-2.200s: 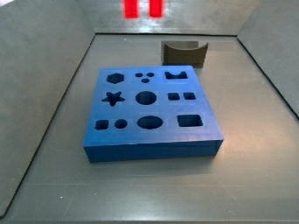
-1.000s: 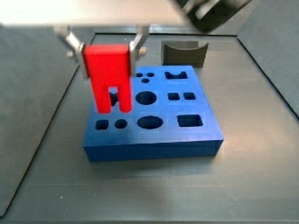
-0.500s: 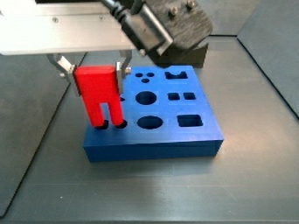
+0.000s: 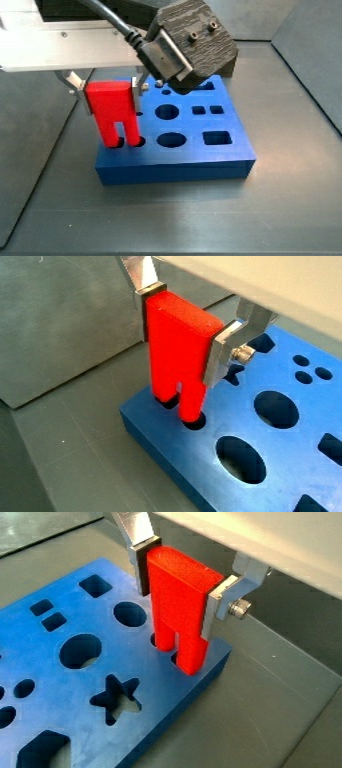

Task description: Insert the square-circle object.

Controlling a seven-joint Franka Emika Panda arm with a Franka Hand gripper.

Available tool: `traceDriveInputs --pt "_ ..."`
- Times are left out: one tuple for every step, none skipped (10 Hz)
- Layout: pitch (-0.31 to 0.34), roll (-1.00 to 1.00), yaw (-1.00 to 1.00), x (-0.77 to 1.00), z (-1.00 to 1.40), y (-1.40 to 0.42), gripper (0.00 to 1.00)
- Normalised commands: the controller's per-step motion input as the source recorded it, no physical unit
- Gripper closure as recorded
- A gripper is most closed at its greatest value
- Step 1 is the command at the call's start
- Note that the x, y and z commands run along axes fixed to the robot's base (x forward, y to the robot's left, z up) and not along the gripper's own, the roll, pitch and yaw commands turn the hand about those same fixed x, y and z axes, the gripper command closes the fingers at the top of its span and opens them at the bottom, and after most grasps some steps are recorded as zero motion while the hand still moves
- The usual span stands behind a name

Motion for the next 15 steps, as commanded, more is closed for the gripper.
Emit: traceDriveInputs --pt "0.004 0.16 0.05 0.24 -0.57 -0.04 1.0" --pt "0.014 0.19 0.06 0.19 -0.53 -0.07 1.0" --pt "0.0 0.14 0.0 0.0 -0.46 -0.15 1.0" --pt "0.0 0.11 0.02 0.0 -0.37 -0.13 1.0" --pt "0.0 0.07 0.05 -0.13 -0.29 -0.11 1.0" --pt "0.0 0.09 0.05 -0.1 -0.39 -0.03 1.0" --pt "0.0 0.14 0.0 0.0 -0.74 0.0 1.0" --pt "-0.046 0.15 0.0 0.0 -1.0 0.0 1.0" --pt "-0.043 0.12 -0.03 0.0 -1.0 -0.07 1.0" --pt "-0.056 0.1 -0.29 0.04 -1.0 -0.27 1.0" --pt "-0.046 0.08 -0.24 0.0 -1.0 -0.26 1.0" --pt "-0.037 0.05 -0.23 0.0 -1.0 -0.21 1.0" --pt "-0.06 0.0 -0.27 0.0 -1.0 -0.11 1.0" --pt "-0.064 0.0 -0.18 0.01 -1.0 -0.03 1.0" --pt "-0.051 0.0 0.0 0.06 -1.0 0.13 1.0"
